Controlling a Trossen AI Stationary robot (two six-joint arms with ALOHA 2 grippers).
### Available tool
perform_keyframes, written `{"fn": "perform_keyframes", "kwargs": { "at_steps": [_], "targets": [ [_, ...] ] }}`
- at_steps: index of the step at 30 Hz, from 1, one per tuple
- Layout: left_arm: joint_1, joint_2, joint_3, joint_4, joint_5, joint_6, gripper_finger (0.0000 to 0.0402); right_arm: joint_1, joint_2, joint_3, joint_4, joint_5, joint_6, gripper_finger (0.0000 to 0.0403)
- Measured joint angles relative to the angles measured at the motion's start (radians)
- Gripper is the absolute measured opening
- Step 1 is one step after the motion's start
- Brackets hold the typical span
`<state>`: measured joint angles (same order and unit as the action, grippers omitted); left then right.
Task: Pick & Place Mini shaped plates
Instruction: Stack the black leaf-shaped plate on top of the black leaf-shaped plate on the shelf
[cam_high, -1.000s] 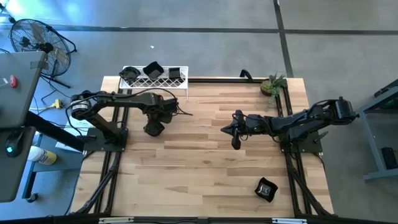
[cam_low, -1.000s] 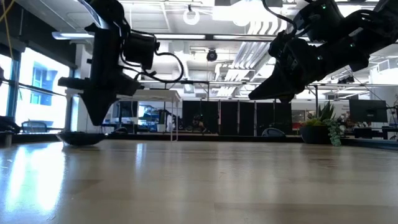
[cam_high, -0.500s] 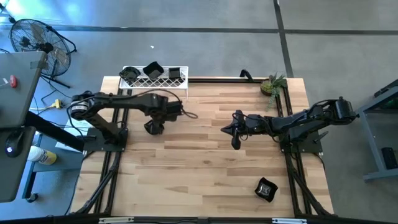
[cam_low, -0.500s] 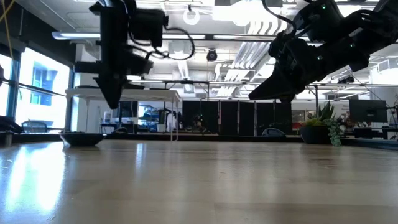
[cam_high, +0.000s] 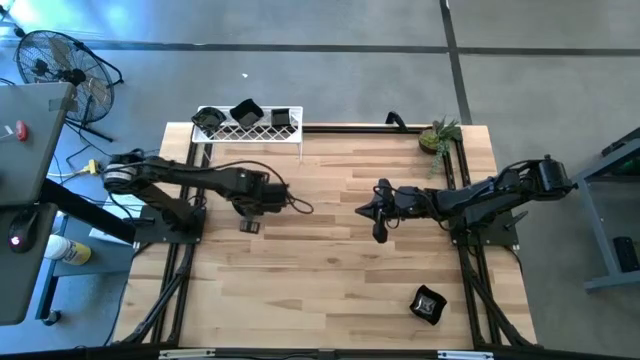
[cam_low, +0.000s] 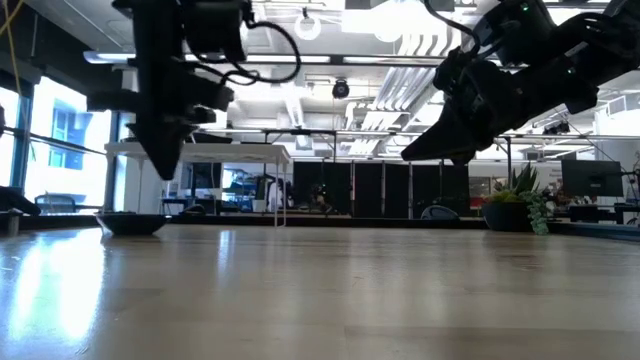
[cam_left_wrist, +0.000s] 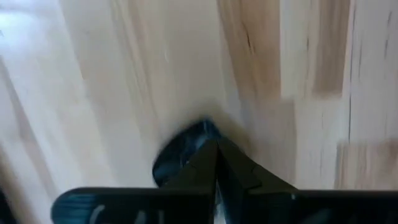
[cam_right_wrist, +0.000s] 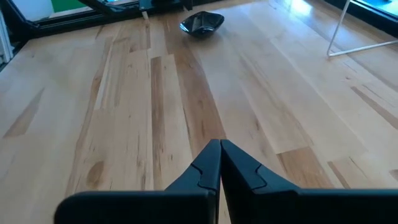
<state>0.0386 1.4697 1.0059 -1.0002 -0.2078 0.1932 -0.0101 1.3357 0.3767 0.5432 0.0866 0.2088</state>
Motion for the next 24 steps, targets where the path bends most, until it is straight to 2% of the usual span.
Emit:
{"fn": "perform_keyframes", "kwargs": {
  "at_steps": [6, 11, 17, 24],
  "targets": [
    [0.021, -0.154, -0.131, 0.148, 0.049, -0.027, 0.0001, 0.0, 0.001, 0.0, -0.008, -0.011, 0.015, 0.0004],
    [0.02, -0.228, -0.175, 0.167, 0.09, -0.049, 0.0001, 0.0, 0.001, 0.0, -0.012, -0.01, 0.015, 0.0004],
    [0.015, -0.191, -0.183, 0.184, 0.087, -0.068, 0.0009, 0.0, 0.001, 0.0, -0.007, -0.005, 0.012, 0.0004],
    [-0.024, -0.097, -0.184, 0.165, 0.069, -0.067, 0.0079, 0.0, 0.001, 0.0, -0.007, -0.002, 0.015, 0.0002]
  ]
}}
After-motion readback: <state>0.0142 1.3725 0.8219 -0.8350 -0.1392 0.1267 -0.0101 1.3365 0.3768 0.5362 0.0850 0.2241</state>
